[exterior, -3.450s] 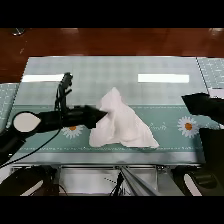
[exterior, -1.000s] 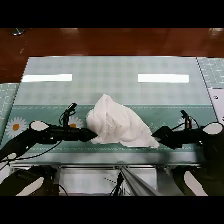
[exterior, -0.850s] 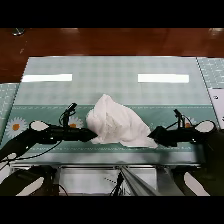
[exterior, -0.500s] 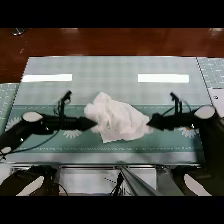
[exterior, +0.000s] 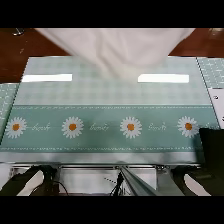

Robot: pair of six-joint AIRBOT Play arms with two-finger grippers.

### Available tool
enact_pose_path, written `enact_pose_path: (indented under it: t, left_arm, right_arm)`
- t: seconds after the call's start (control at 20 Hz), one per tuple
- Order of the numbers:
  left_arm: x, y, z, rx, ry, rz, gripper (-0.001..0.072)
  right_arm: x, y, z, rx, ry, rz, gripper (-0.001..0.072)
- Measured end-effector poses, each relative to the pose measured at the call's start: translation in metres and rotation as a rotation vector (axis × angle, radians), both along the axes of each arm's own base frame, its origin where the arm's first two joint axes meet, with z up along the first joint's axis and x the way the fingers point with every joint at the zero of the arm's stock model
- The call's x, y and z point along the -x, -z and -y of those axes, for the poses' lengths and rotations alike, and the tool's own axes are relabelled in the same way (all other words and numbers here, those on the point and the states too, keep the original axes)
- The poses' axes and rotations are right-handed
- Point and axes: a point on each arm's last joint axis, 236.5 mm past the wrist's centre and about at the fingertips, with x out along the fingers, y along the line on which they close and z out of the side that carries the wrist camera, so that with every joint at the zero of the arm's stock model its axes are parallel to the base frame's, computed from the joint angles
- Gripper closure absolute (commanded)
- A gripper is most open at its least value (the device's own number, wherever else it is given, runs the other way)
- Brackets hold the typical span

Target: Fold the shirts.

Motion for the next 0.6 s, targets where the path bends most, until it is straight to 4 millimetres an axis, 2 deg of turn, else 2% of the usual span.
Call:
enact_pose_path:
  t: [0.05,0.15,0.25,0.3,0.4,0.5,0.55,0.6]
  left_arm:
    - [0.017,-0.025,-0.007,-0.046,-0.048,0.056,0.0683]
    - [0.048,-0.054,-0.023,-0.138,-0.176,0.127,0.0683]
    - [0.078,-0.07,-0.04,-0.217,-0.328,0.172,0.0683]
    - [0.091,-0.074,-0.05,-0.254,-0.403,0.183,0.0683]
    - [0.118,-0.078,-0.07,-0.316,-0.553,0.199,0.0682]
    - [0.14,-0.076,-0.08,-0.345,-0.635,0.204,0.0682]
    - [0.147,-0.071,-0.082,-0.353,-0.65,0.197,0.0683]
    - [0.149,-0.057,-0.084,-0.368,-0.652,0.161,0.0682]
  right_arm:
    - [0.023,-0.03,0.007,0.018,0.021,0.079,0.0695]
    - [0.068,-0.068,0.023,0.053,0.079,0.193,0.0695]
    - [0.109,-0.09,0.041,0.071,0.149,0.272,0.0695]
    - [0.126,-0.095,0.048,0.08,0.175,0.295,0.0695]
    - [0.152,-0.092,0.061,0.099,0.224,0.296,0.0695]
    - [0.169,-0.075,0.076,0.123,0.281,0.248,0.0694]
    - [0.175,-0.063,0.085,0.134,0.314,0.21,0.0694]
    - [0.177,-0.05,0.092,0.142,0.34,0.172,0.0694]
